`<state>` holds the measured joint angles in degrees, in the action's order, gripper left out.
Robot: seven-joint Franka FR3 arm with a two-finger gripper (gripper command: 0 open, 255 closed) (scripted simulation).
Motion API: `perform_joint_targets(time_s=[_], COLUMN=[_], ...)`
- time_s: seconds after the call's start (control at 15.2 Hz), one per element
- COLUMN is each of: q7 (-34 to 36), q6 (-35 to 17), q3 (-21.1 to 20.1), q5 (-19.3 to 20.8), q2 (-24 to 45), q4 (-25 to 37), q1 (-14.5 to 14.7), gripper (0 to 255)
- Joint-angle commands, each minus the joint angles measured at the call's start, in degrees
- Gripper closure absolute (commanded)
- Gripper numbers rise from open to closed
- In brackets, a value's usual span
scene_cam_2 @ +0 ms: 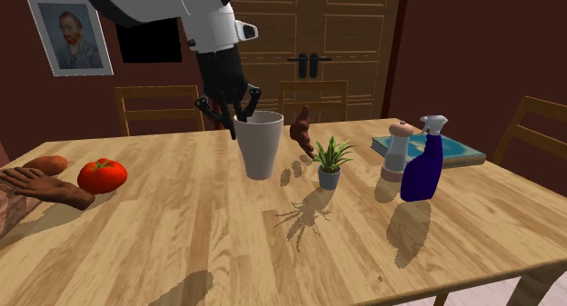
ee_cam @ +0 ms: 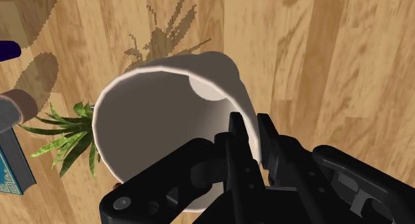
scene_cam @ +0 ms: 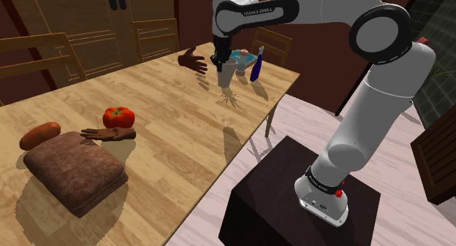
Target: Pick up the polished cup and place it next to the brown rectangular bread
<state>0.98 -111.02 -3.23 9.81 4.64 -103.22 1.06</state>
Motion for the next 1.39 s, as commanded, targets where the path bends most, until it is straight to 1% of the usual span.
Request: perform_joint_targets(time_s=[0.0, 0.73, 0.99, 1.32], q7=[-0.21, -1.39, 3.79, 10.35], q6=[1.69, 9.95, 10.62, 11.86], q3=[-0.05, -0.16, -2.55, -5.72], q5=[-0.11, -0.46, -0.16, 0.15], q2=[-0.14, -0.13, -1.52, -1.98], q4=[1.55, 9.9, 8.34, 8.03], q1=[0.06, 0.19, 2.97, 6.43], gripper=[255, 255, 255, 255])
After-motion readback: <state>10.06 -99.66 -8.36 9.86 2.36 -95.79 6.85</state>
